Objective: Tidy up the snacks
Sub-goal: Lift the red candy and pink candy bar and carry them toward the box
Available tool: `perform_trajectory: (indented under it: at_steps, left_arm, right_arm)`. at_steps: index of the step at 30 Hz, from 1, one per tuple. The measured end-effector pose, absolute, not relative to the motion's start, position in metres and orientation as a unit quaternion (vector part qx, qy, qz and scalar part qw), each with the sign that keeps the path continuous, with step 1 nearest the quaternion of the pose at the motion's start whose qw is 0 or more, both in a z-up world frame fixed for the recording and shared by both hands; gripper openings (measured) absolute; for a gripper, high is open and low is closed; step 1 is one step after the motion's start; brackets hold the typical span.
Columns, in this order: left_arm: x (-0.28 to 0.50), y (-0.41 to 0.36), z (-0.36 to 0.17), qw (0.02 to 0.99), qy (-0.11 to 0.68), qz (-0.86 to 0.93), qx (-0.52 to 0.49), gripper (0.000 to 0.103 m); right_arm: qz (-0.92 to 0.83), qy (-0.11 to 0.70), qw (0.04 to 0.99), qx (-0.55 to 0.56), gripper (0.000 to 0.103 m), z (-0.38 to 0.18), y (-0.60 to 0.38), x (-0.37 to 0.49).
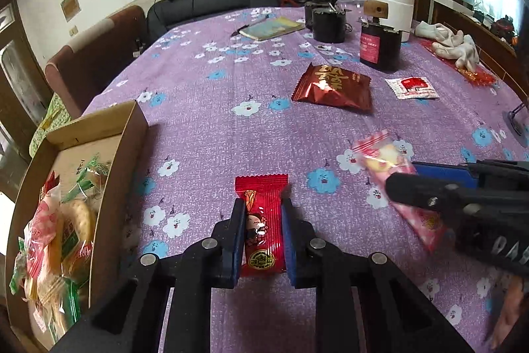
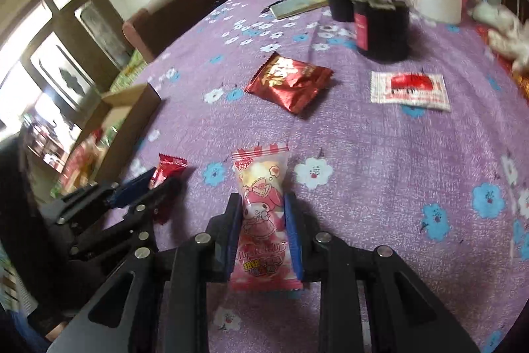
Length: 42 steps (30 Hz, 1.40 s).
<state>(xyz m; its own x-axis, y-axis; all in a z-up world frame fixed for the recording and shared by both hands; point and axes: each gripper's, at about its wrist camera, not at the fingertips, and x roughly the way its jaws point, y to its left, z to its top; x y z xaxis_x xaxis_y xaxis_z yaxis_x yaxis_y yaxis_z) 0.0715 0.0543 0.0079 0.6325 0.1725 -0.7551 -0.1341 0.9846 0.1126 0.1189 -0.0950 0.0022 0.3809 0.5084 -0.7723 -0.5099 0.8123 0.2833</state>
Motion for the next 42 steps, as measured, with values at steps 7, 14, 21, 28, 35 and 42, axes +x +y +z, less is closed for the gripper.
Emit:
perform_trajectory:
  at_steps: [7,14,21,28,35,42]
  left_arm:
    - [0.071,0.061,0.007,0.905,0.418,0.076,-0.009,0.021]
    - [0.071,0.059,0.006,0.905,0.418,0.075,0.000,0.021]
    - [0.072,0.059,0.006,0.905,0.420,0.074,0.003,0.021]
    - [0.072,0.058,0.006,0.905,0.419,0.075,0.007,0.021]
    - [0.069,0.059,0.009,0.911,0.408,0.065,0.002,0.020]
    - [0.062,0.071,0.018,0.923,0.377,0.067,-0.040,0.020]
  right_arm:
    - [0.292,0.445,0.844,-0.065,0.026,0.001,-0.081,0.111]
    - [0.288,0.433,0.848,-0.099,0.027,0.001,-0.074,0.106]
    - [0.282,0.430,0.850,-0.112,0.028,0.001,-0.072,0.104]
    - [0.282,0.431,0.851,-0.106,0.028,0.000,-0.073,0.105]
    - [0.291,0.430,0.851,-0.081,0.024,0.004,-0.076,0.105]
    - [0.299,0.418,0.856,-0.047,0.024,0.014,-0.082,0.105]
